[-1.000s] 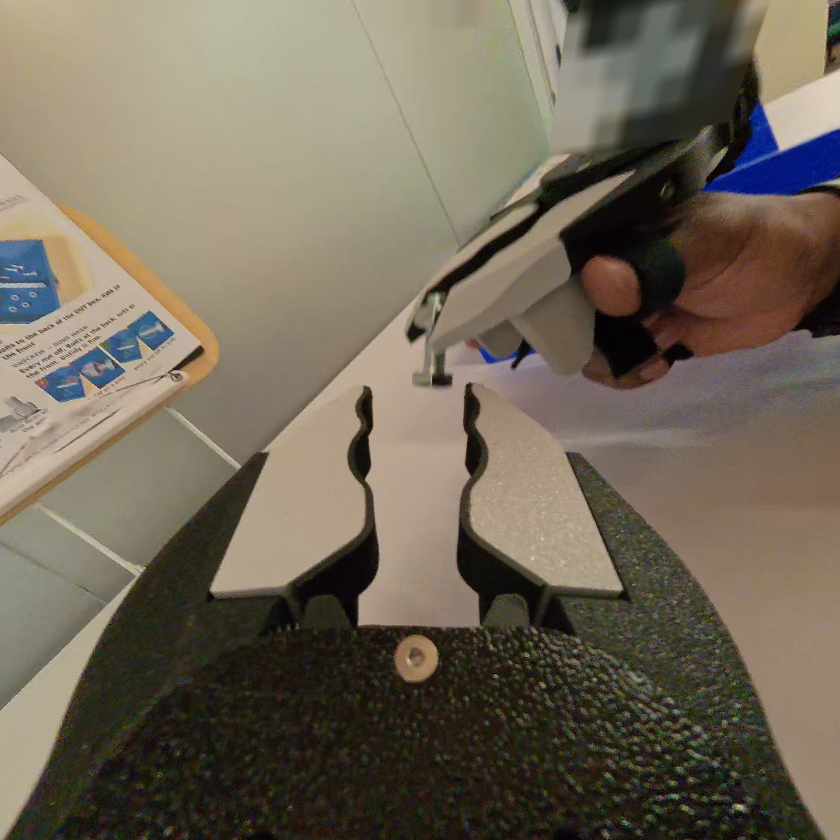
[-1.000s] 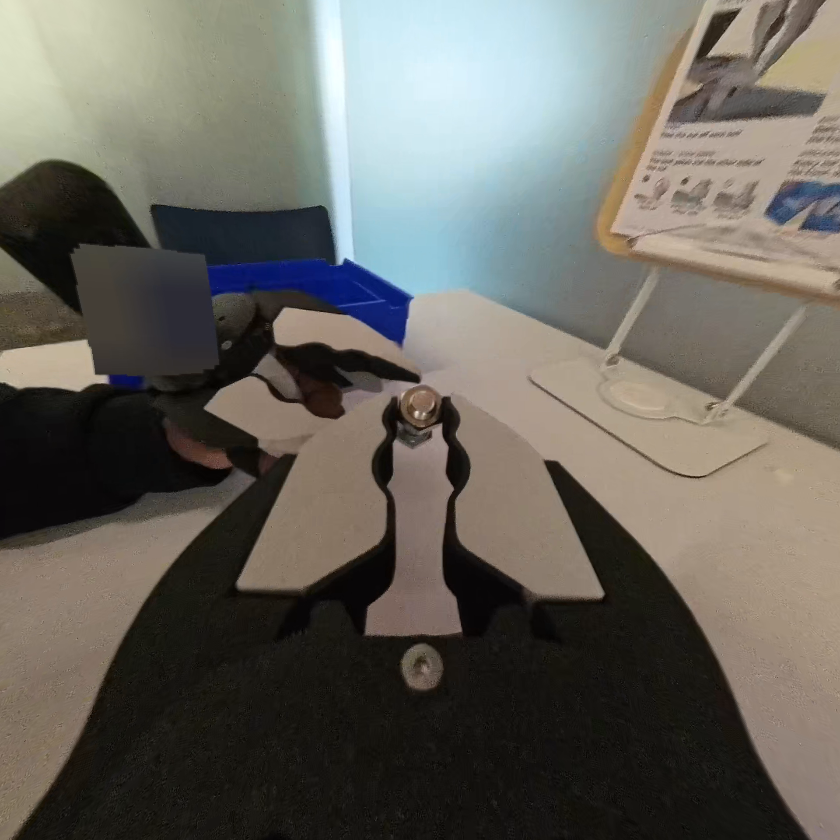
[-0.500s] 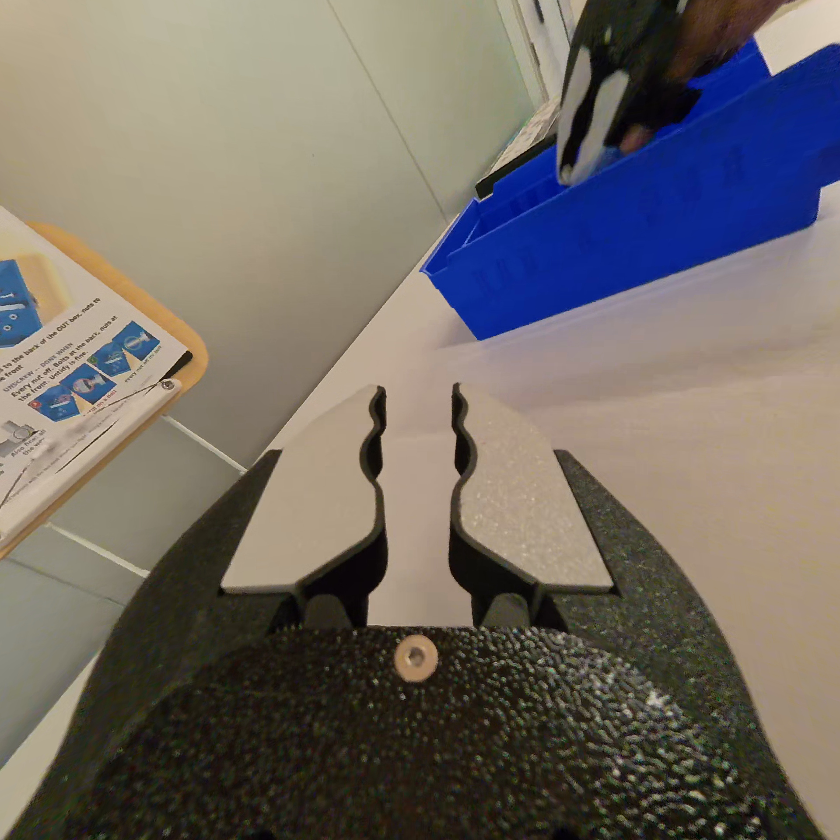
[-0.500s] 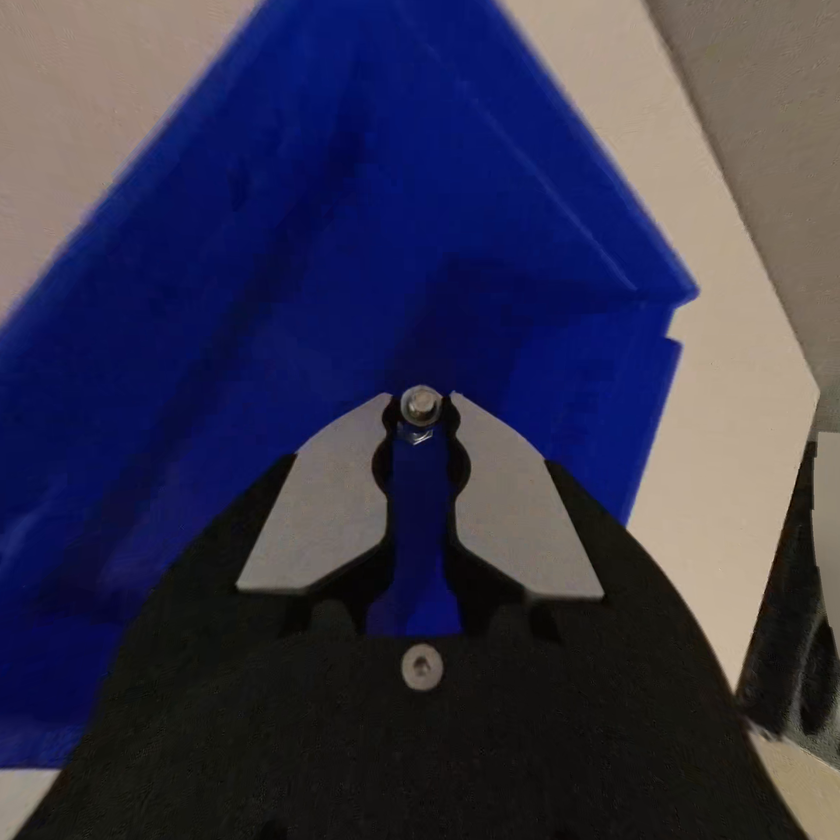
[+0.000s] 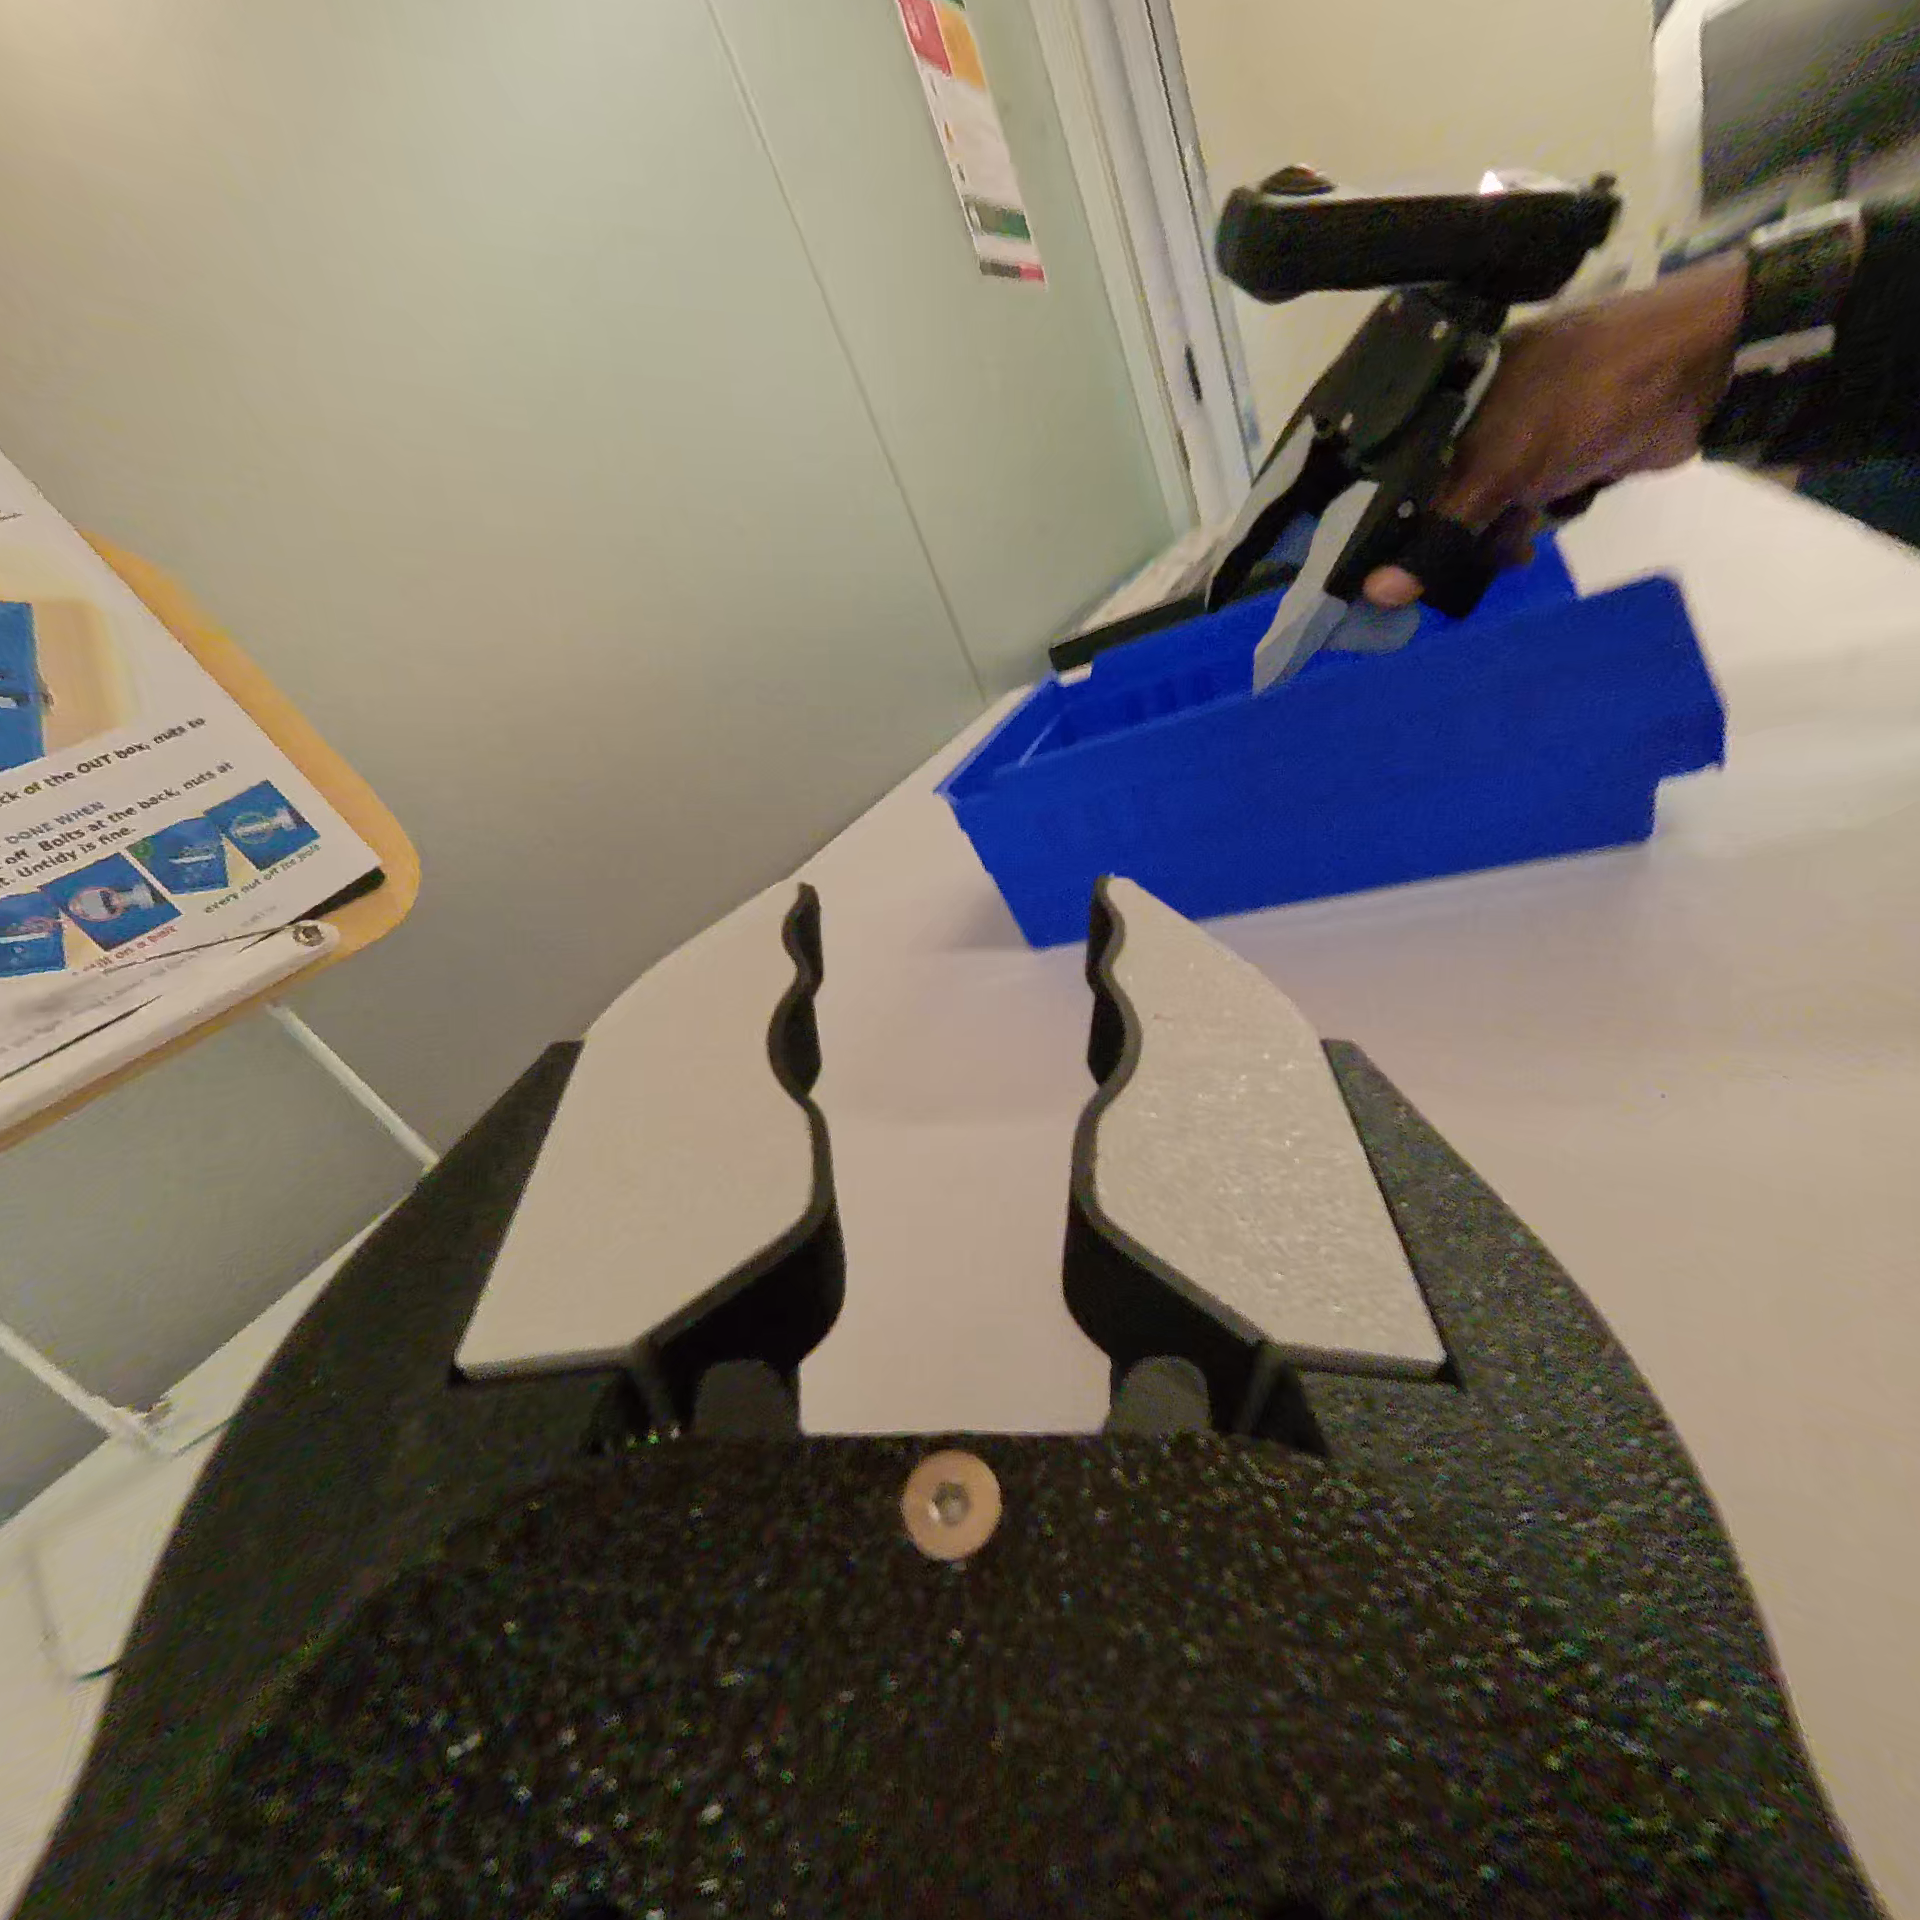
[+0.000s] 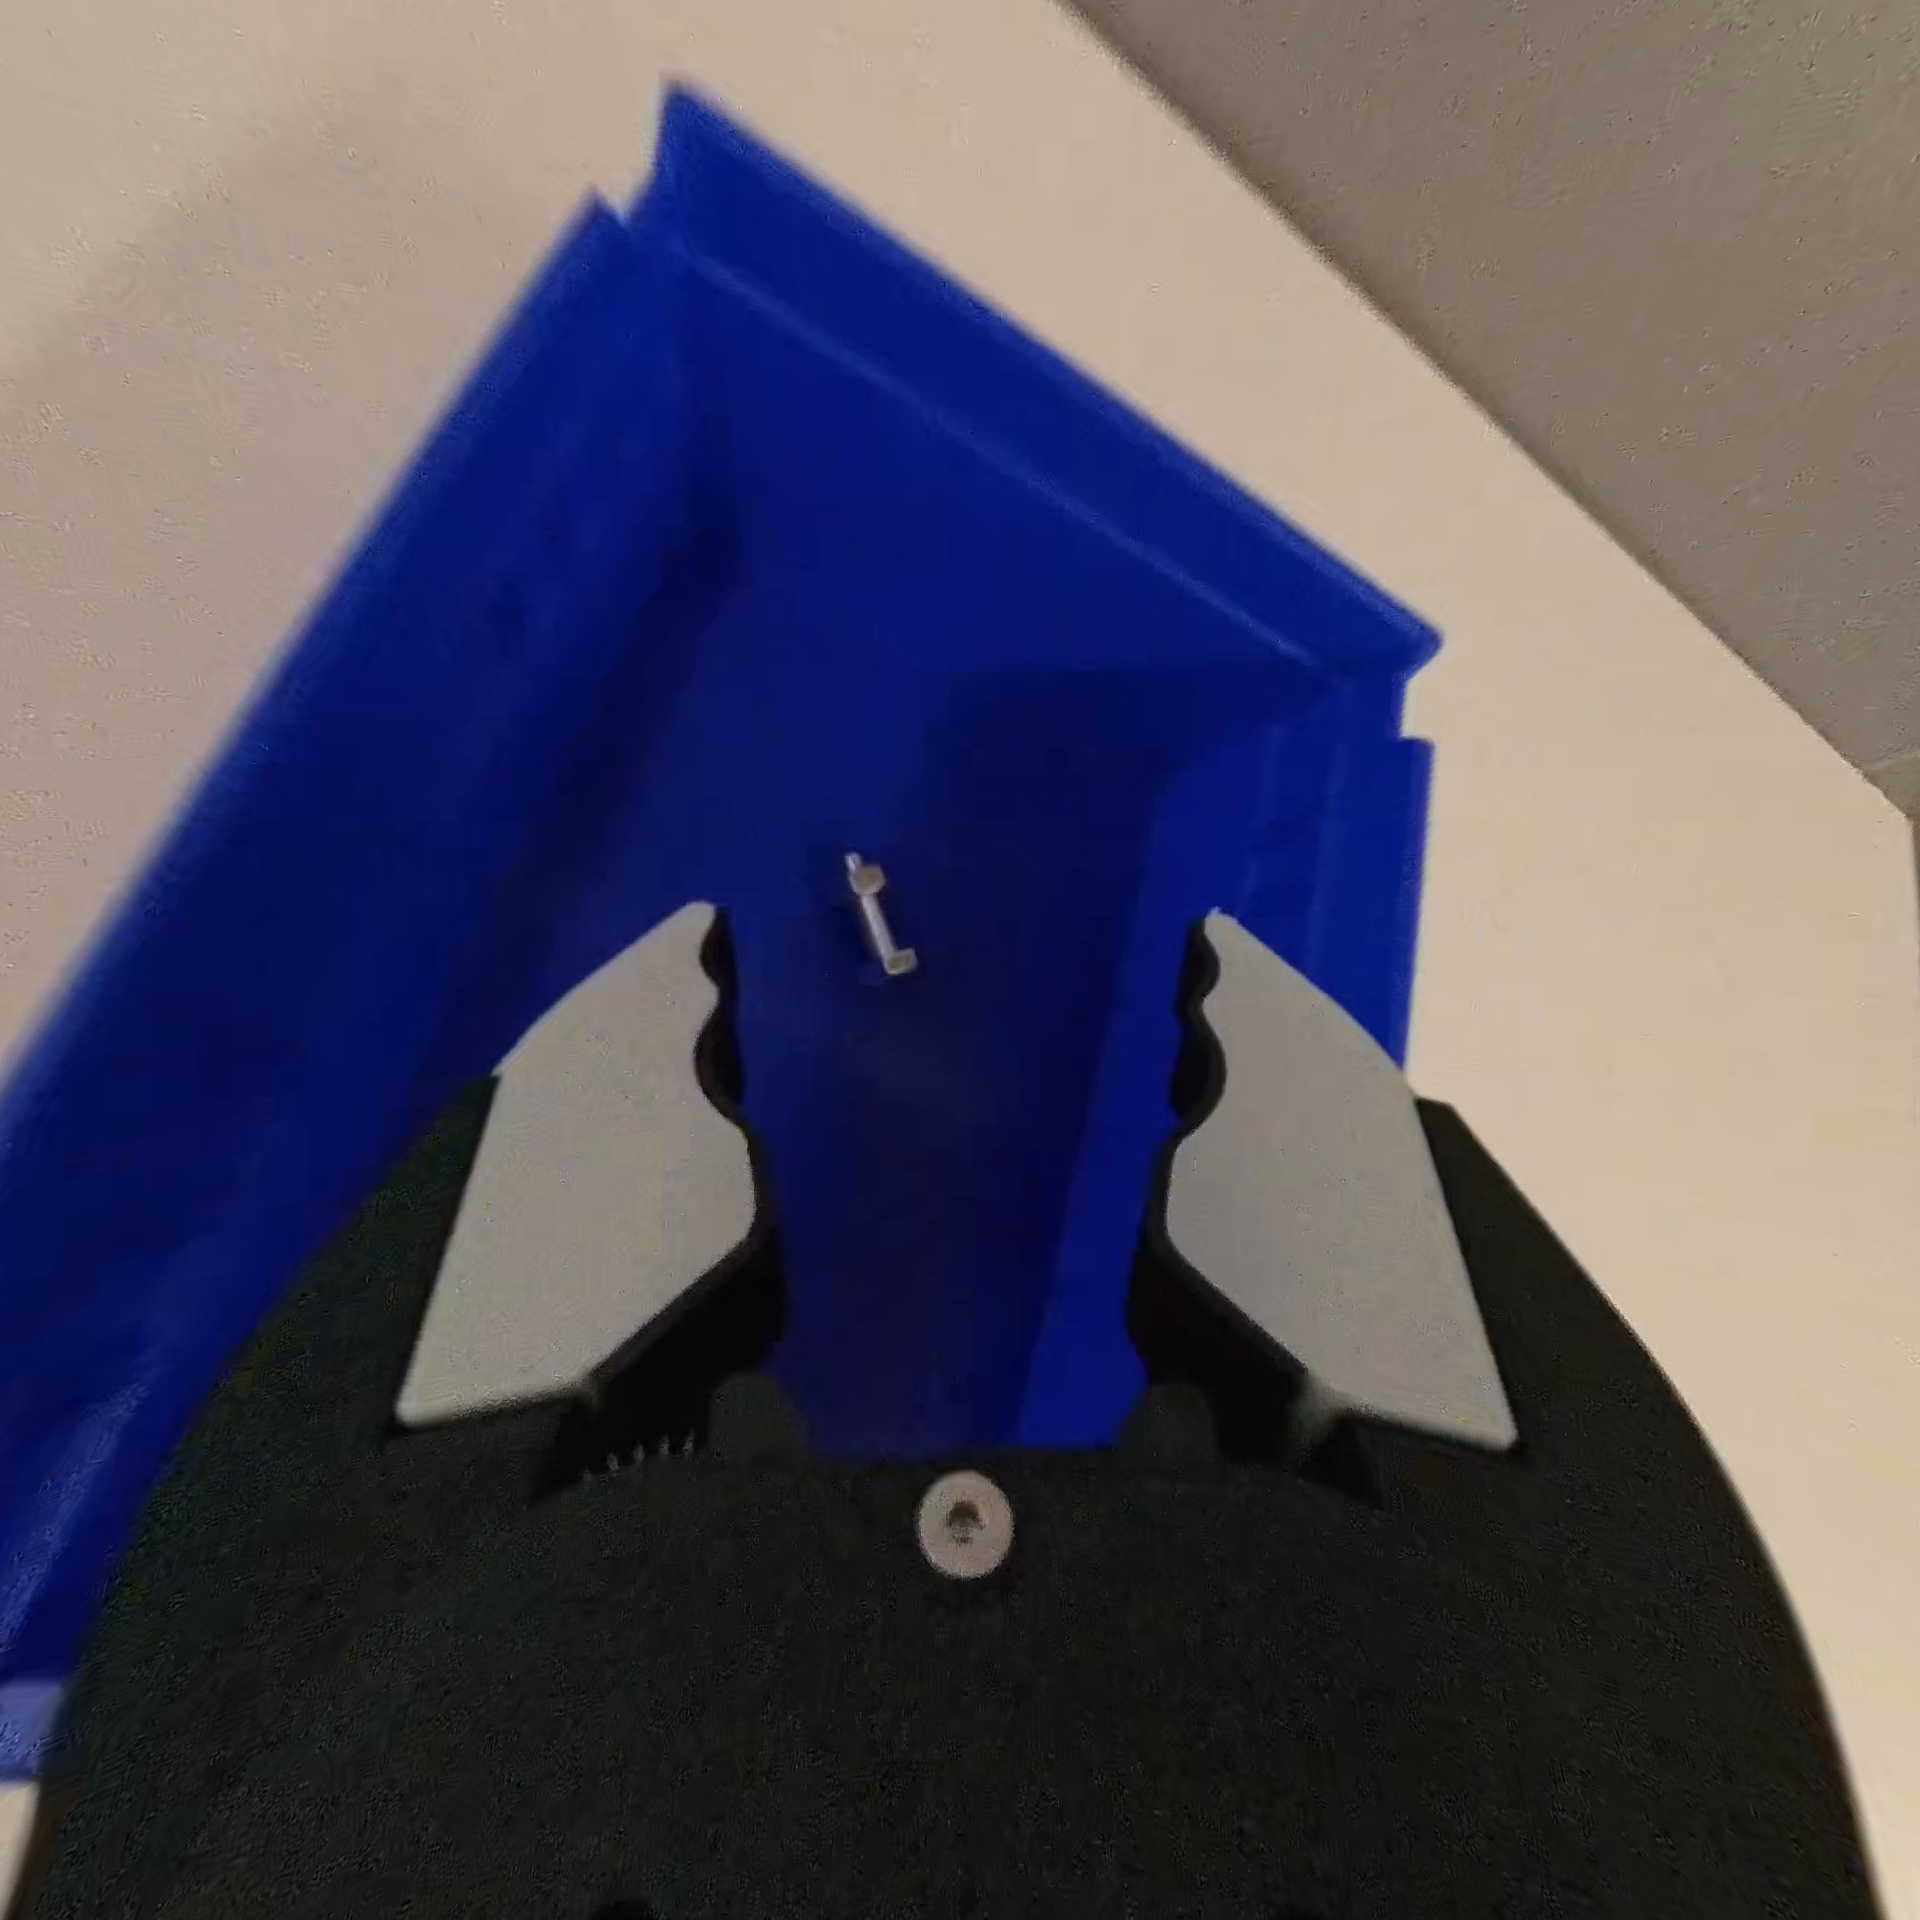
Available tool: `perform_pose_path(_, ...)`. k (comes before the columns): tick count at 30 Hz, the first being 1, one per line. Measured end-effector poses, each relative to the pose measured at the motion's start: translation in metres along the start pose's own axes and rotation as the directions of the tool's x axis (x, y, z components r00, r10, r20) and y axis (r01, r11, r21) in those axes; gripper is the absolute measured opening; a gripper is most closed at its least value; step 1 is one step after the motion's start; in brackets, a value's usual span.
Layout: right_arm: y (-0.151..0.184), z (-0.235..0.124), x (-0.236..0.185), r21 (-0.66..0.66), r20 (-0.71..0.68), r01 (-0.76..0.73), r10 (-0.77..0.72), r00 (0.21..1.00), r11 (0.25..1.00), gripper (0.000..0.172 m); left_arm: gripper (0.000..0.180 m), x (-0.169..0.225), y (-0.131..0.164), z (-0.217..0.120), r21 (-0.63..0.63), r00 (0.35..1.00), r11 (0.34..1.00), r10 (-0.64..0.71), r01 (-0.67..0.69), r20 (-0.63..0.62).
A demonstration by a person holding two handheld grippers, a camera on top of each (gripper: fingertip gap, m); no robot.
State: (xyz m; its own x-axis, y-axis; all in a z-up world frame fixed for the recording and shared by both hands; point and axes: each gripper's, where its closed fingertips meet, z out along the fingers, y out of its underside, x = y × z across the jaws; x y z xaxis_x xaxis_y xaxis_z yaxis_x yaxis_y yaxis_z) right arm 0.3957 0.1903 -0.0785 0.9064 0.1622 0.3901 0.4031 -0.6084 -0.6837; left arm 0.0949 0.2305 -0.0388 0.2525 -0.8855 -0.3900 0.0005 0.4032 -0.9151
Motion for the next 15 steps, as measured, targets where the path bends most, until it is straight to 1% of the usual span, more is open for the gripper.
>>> perform_pose_path(2,-0.028,-0.031,-0.009,0.130,0.039,-0.068,0.063,0.997,0.989,0.090,0.050,-0.001,-0.014,-0.002,0.062,0.997,0.995,-0.078,0.078,-0.001)
perform_pose_path(3,-0.046,-0.050,-0.020,0.207,0.087,-0.108,0.092,0.992,0.972,0.091,0.052,0.000,-0.023,-0.004,0.102,0.991,0.986,-0.133,0.133,-0.010)
perform_pose_path(4,-0.067,-0.071,-0.035,0.298,0.150,-0.154,0.113,0.982,0.942,0.093,0.052,0.002,-0.035,-0.007,0.155,0.980,0.967,-0.199,0.201,-0.028)
perform_pose_path(5,-0.090,-0.093,-0.052,0.398,0.228,-0.214,0.130,0.965,0.892,0.094,0.052,0.005,-0.050,-0.010,0.222,0.960,0.934,-0.274,0.281,-0.063)
perform_pose_path(6,-0.115,-0.116,-0.073,0.493,0.320,-0.291,0.140,0.937,0.820,0.094,0.051,0.010,-0.067,-0.015,0.295,0.932,0.884,-0.346,0.363,-0.109)
perform_pose_path(7,-0.137,-0.138,-0.095,0.568,0.417,-0.375,0.137,0.899,0.732,0.092,0.050,0.015,-0.084,-0.020,0.367,0.900,0.822,-0.407,0.435,-0.156)
perform_pose_path(8,-0.158,-0.159,-0.116,0.622,0.512,-0.466,0.124,0.850,0.629,0.093,0.049,0.022,-0.100,-0.025,0.427,0.868,0.756,-0.450,0.496,-0.212)
perform_pose_path(9,-0.176,-0.178,-0.134,0.650,0.606,-0.567,0.105,0.789,0.507,0.093,0.047,0.030,-0.113,-0.029,0.475,0.835,0.688,-0.482,0.549,-0.266)
perform_pose_path(10,-0.192,-0.196,-0.150,0.642,0.700,-0.671,0.075,0.710,0.371,0.094,0.047,0.040,-0.123,-0.032,0.512,0.800,0.618,-0.510,0.597,-0.317)
perform_pose_path(11,-0.203,-0.211,-0.163,0.601,0.782,-0.765,0.027,0.622,0.231,0.095,0.046,0.049,-0.130,-0.034,0.540,0.763,0.546,-0.535,0.640,-0.362)
perform_pose_path(12,-0.210,-0.223,-0.173,0.541,0.840,-0.835,-0.024,0.541,0.100,0.095,0.046,0.058,-0.136,-0.036,0.567,0.730,0.475,-0.552,0.673,-0.403)
perform_pose_path(13,-0.214,-0.228,-0.181,0.486,0.872,-0.874,-0.062,0.485,-0.012,0.092,0.046,0.066,-0.142,-0.039,0.592,0.705,0.411,-0.558,0.693,-0.438)
perform_pose_path(14,-0.217,-0.229,-0.187,0.462,0.879,-0.882,-0.082,0.469,-0.096,0.092,0.046,0.073,-0.145,-0.042,0.609,0.687,0.364,-0.561,0.705,-0.461)
perform_pose_path(15,-0.218,-0.227,-0.193,0.491,0.860,-0.860,-0.080,0.504,-0.139,0.089,0.047,0.074,-0.143,-0.047,0.635,0.689,0.342,-0.575,0.693,-0.442)
